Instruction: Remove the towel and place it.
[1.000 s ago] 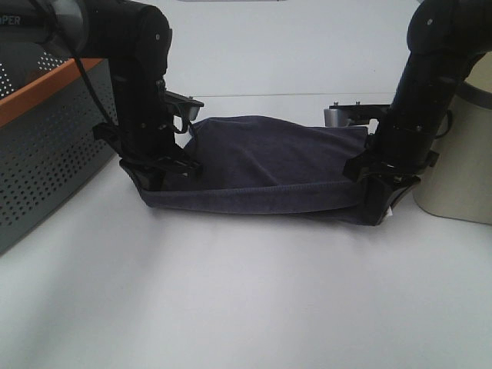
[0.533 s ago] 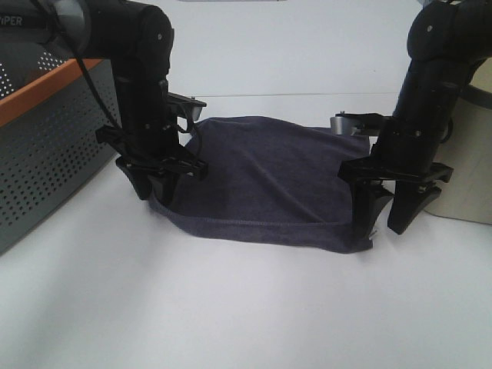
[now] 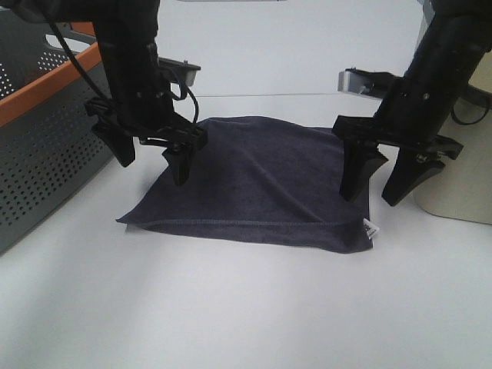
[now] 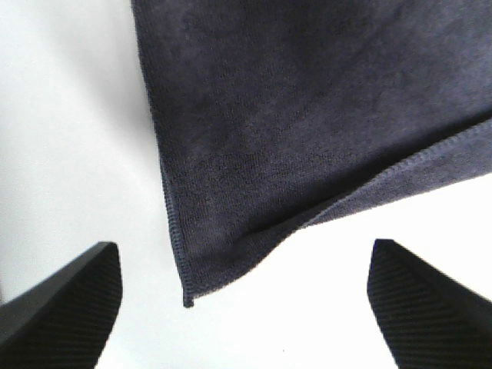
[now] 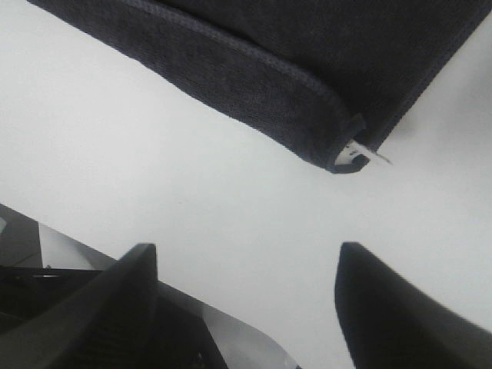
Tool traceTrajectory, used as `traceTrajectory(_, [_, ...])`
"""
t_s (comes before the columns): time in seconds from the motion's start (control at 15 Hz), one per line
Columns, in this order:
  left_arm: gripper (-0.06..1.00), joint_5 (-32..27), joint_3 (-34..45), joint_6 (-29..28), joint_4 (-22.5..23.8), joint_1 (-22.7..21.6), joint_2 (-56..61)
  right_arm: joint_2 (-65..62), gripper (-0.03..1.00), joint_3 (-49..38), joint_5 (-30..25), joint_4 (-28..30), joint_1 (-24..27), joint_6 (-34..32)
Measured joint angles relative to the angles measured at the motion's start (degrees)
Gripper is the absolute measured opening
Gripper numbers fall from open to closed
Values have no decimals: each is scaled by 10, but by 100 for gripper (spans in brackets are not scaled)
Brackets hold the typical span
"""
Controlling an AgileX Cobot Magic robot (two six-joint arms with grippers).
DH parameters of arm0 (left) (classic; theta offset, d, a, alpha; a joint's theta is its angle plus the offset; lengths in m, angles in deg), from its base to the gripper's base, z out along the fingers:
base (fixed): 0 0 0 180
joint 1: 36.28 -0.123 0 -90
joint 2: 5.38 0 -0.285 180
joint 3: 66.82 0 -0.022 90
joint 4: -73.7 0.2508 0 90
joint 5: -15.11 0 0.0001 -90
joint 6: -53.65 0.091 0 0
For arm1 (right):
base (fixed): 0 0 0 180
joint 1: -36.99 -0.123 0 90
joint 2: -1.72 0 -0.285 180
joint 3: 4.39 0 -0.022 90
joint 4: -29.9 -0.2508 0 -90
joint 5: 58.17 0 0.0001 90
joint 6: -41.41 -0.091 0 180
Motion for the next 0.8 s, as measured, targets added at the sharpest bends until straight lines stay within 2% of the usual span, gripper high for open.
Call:
traceTrajectory(0.27, [81, 0, 0, 0, -22, 0, 69, -92, 66, 6, -1, -25, 0, -22])
traceTrajectory(0.53, [81, -1, 0, 0, -33, 0, 138, -163, 66, 72, -1, -28, 0, -54])
traceTrajectory(0.67, [81, -2, 0, -1, -34, 0, 172, -192, 66, 93, -2, -14, 0, -83])
traceTrajectory(0.8, [81, -3, -6, -14, -29, -10, 202, -210, 66, 96, -3, 30, 0, -120])
